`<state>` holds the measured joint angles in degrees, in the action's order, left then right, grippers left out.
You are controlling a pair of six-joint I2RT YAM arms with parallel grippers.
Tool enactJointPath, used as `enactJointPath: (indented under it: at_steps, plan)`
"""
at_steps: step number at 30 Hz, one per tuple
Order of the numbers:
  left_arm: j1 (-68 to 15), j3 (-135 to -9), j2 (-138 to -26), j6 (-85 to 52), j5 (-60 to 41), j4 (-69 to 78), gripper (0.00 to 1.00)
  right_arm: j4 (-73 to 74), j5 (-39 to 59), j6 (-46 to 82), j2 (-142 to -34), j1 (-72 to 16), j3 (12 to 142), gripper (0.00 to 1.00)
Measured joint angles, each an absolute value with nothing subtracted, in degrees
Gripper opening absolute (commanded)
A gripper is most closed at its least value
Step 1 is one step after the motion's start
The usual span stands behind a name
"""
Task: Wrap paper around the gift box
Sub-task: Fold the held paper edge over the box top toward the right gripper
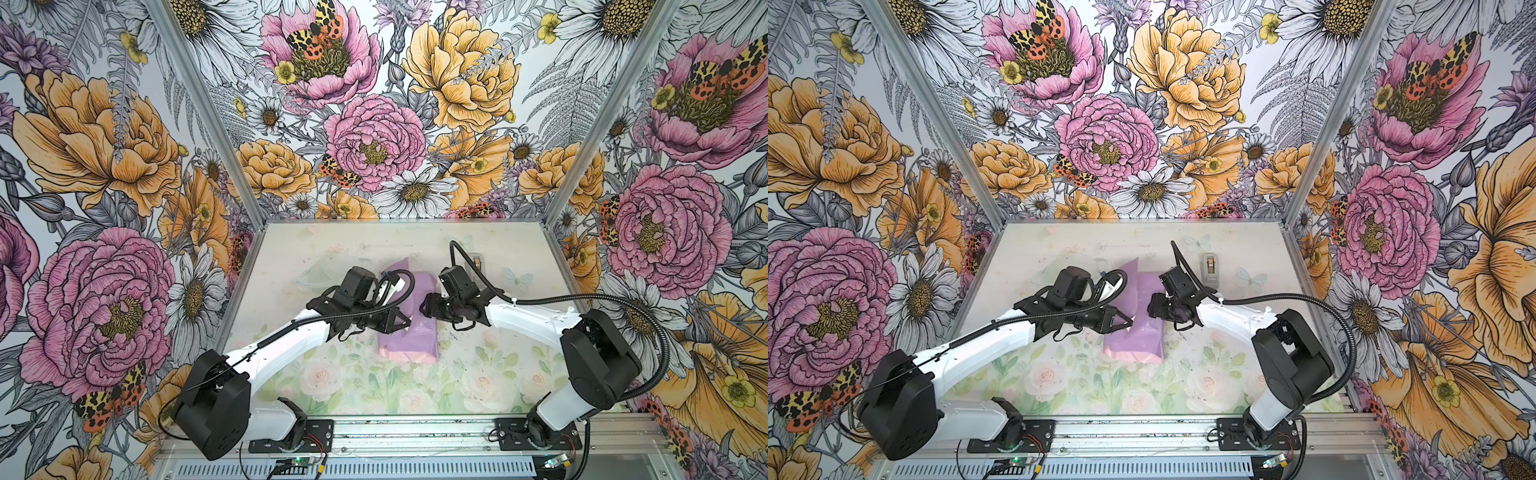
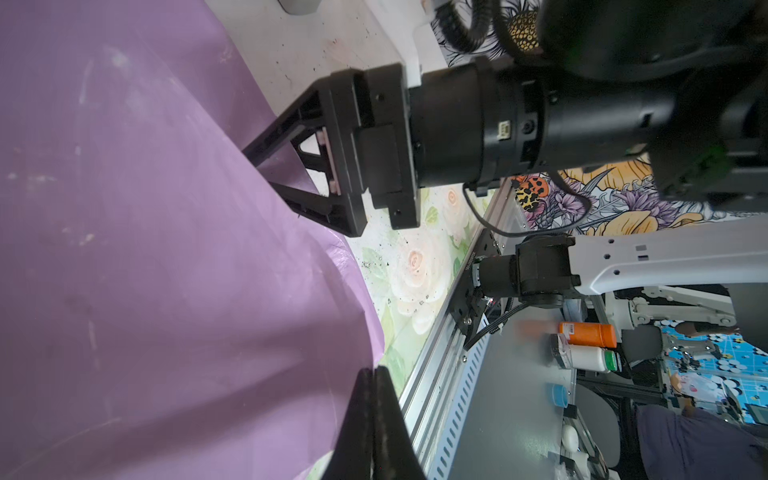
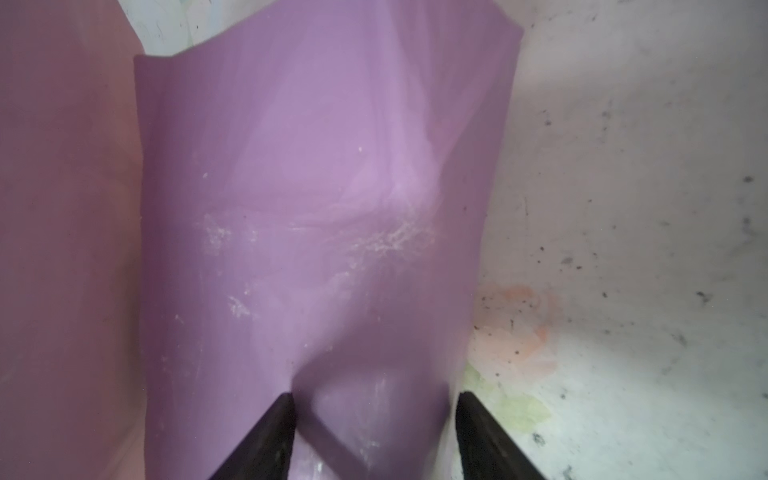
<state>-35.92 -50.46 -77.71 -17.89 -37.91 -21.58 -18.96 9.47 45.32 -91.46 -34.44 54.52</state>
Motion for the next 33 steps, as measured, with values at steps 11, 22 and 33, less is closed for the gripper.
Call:
enactJointPath:
  at_steps: [11,22,33]
  plan:
    - [-38.22,-52.99,-85.06,-14.26,-40.88,-22.35,0.00,-13.69,12.64,47.29,-88.73,-32.95,49.47,0.72]
    - [-38.41,-56.80,-90.37,-8.97,-40.97,-27.18,0.00,-2.90,16.62,52.58,-82.00,-30.89,41.89,0.83]
    - [-38.81,-59.61,-91.66,-5.93,-41.08,-30.00,0.00,0.71,18.33,53.98,-81.97,-30.39,40.60,0.84]
